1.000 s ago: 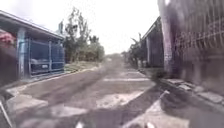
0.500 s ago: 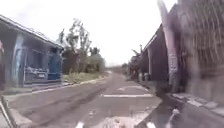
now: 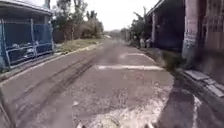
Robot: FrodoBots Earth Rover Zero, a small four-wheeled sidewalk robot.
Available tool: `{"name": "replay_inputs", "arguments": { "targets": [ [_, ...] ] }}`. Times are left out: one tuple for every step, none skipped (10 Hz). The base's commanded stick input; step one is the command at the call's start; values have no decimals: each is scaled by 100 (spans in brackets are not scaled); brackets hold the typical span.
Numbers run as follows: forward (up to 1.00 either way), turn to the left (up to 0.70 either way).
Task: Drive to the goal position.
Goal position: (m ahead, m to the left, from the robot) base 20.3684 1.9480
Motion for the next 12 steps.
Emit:
{"name": "replay_inputs", "arguments": {
  "targets": [
    [100, 0],
    [100, 0],
    [100, 0],
    [100, 0],
    [100, 0],
    [100, 0],
    [100, 0],
    [100, 0],
    [100, 0],
    [100, 0],
    [100, 0],
    [100, 0]
  ]
}}
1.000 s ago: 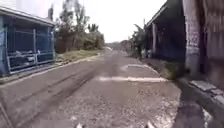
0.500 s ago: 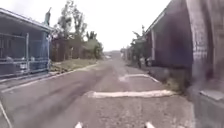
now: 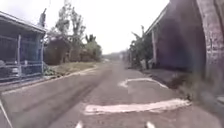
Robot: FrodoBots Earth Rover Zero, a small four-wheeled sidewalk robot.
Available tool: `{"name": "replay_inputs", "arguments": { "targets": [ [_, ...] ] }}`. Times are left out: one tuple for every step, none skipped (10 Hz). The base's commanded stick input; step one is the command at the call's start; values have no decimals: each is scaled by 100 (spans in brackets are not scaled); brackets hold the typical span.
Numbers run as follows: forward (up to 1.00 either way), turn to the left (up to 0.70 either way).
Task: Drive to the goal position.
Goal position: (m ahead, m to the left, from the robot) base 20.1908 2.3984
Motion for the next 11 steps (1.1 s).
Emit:
{"name": "replay_inputs", "arguments": {
  "targets": [
    [100, 0],
    [100, -26],
    [100, -40],
    [100, -32],
    [100, -19],
    [100, 0],
    [100, 0],
    [100, 0],
    [100, 0],
    [100, 0],
    [100, 0]
  ]
}}
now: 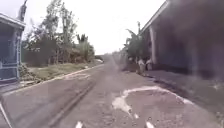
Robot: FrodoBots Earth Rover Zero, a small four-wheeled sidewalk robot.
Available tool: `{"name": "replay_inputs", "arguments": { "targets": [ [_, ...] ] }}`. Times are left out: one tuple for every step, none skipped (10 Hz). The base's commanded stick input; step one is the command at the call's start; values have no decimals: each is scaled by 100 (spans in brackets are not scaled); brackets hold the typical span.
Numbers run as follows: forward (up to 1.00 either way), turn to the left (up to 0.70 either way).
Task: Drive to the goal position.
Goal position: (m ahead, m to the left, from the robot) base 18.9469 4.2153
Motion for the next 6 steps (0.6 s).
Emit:
{"name": "replay_inputs", "arguments": {
  "targets": [
    [100, 0],
    [100, 0],
    [100, 0],
    [100, 0],
    [100, 0],
    [100, 0]
  ]
}}
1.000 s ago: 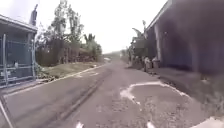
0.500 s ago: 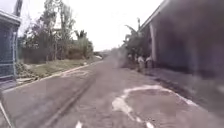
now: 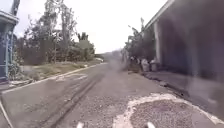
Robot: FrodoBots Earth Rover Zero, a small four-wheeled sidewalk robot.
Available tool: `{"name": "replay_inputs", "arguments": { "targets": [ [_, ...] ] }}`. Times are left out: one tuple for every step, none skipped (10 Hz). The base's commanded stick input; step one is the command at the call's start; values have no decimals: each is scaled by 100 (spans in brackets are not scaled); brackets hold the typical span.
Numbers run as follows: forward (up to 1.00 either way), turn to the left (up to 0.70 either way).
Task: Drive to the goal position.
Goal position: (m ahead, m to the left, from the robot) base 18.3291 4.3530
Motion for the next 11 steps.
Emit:
{"name": "replay_inputs", "arguments": {
  "targets": [
    [100, 0],
    [100, 0],
    [100, 0],
    [100, 0],
    [100, 0],
    [100, 0],
    [100, 0],
    [100, 0],
    [100, 0],
    [100, 0],
    [100, 0]
  ]
}}
